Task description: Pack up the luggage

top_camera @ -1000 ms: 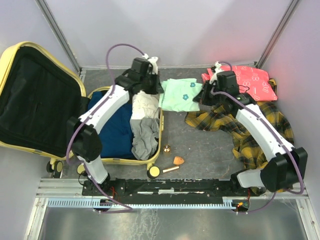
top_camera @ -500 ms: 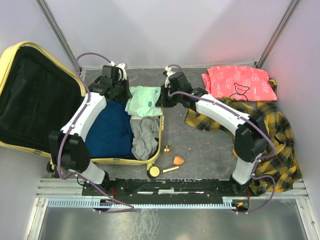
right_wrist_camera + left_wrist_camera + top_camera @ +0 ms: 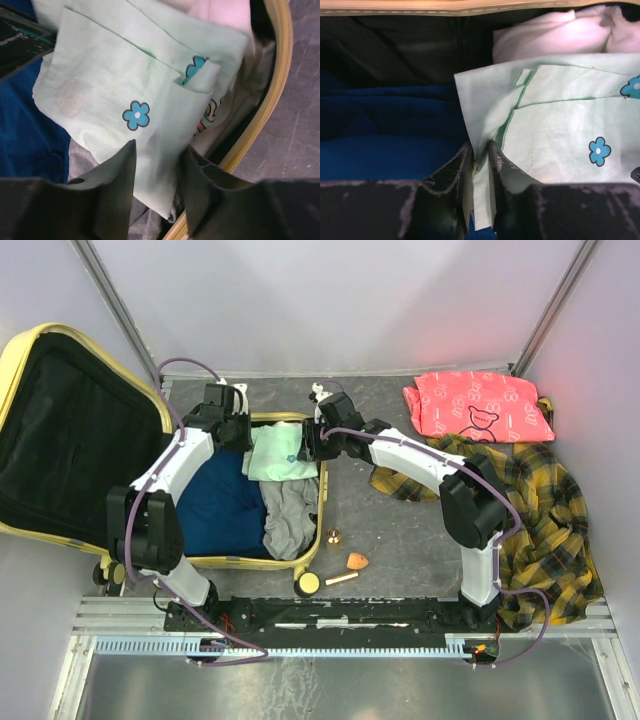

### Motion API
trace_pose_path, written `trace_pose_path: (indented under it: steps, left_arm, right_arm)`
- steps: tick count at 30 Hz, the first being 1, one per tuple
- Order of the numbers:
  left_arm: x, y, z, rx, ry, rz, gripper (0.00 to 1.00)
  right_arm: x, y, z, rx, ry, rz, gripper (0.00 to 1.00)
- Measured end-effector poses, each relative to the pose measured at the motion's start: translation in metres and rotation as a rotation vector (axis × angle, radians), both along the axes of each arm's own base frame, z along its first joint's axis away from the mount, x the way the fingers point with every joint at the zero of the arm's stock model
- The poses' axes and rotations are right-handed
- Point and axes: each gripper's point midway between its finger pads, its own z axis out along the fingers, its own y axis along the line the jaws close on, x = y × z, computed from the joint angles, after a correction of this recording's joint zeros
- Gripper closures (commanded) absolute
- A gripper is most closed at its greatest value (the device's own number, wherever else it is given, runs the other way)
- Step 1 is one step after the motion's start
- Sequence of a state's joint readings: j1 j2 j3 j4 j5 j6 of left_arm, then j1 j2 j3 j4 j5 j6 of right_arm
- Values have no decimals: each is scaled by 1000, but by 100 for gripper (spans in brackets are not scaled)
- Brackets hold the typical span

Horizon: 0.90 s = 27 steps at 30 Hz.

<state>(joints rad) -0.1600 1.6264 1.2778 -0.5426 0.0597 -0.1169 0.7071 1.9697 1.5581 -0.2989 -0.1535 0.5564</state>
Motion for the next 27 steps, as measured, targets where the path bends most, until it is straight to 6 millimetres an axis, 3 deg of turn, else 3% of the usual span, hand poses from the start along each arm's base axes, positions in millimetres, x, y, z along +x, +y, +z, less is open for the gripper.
trace_pose_path:
  steps: [2,4,8,12,15,18,21,23,27]
  left_arm:
    - [0,1,0,5,-1,-2,48]
    - [0,2,0,8,-2,-4,36]
    - [1,3,3,19,-6,-19,29]
    - [2,3,19,32,-39,-51,13]
    - [5,0,40,29,-85,-93,2]
    - [12,-7,64,14,-145,-137,1]
    - [17,-13,81,0,-186,-175,1]
    - [18,-17,88,-14,-203,-193,1]
    - [20,-20,93,-28,-212,-206,1]
  right_arm:
    - [4,0,8,2,-21,8,36]
    - [8,-2,16,4,-41,14,32]
    - [12,-16,33,4,-64,19,23]
    - [21,-45,60,19,-96,0,15]
    - [35,-80,86,28,-150,-23,11]
    - [51,-121,101,1,-201,-48,9]
    - [65,-165,97,-82,-228,-69,11]
    - [76,-206,84,-191,-224,-89,12]
    - [105,-256,69,-350,-235,-141,11]
